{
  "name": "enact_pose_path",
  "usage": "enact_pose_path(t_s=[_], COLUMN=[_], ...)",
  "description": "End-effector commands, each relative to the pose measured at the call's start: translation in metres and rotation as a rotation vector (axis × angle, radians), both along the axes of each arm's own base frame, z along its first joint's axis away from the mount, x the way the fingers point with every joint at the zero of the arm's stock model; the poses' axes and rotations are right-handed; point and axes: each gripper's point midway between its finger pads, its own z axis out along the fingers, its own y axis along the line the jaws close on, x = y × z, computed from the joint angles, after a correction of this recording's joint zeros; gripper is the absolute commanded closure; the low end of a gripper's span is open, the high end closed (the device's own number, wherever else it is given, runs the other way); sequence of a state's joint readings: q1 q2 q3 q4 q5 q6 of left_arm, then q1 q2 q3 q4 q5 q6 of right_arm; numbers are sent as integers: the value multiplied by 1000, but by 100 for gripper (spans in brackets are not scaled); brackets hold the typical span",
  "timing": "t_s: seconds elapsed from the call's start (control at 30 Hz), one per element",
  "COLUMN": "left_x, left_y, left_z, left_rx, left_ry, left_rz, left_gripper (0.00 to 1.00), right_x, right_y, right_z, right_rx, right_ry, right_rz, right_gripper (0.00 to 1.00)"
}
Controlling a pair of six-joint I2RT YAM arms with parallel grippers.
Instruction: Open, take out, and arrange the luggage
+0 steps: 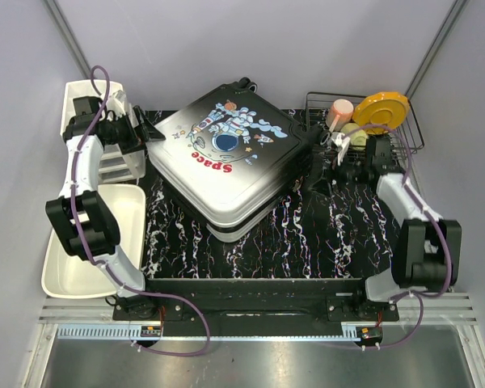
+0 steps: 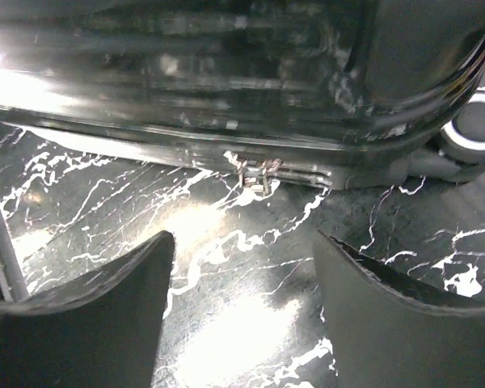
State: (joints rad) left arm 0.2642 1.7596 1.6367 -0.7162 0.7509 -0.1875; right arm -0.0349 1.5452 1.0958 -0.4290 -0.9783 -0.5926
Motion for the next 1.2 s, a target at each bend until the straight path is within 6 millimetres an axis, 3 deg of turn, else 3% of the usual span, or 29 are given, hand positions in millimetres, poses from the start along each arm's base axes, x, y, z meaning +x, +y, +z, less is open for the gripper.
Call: enact_pose_path(t_s=[0.0, 0.07, 0.1, 0.13, 0.2, 0.4, 0.8, 1.17], left_x=[-12, -24, -33, -39, -53, -80, -77, -77], left_y=[-15, -22, -26, -31, -40, -55, -65, -64], left_z=[59, 60, 70, 68, 80, 77, 69, 71], left_rx=[77, 86, 98, 103, 112, 119, 81, 83], left_ry=[-211, -222, -249, -253, -301, -320, -274, -278], left_rz=[-89, -115, -123, -144, -175, -223, -232, -225], left_gripper=[5, 5, 5, 5, 4, 3, 3, 4], right_x=[2, 11, 10, 13, 21, 31, 22, 17], right_y=[-1, -3, -2, -3, -4, 6, 39, 30], right_z=[22, 30, 22, 16, 15, 7, -8, -27], right_rx=[56, 61, 61, 59, 63, 104, 17, -64], right_ry=[-264, -390, -380, -369, -373, -364, -356, -303], right_rz=[-107, -140, -145, -151, -174, -146, 25, -20], right_gripper=[27, 30, 32, 34, 37, 50, 54, 55])
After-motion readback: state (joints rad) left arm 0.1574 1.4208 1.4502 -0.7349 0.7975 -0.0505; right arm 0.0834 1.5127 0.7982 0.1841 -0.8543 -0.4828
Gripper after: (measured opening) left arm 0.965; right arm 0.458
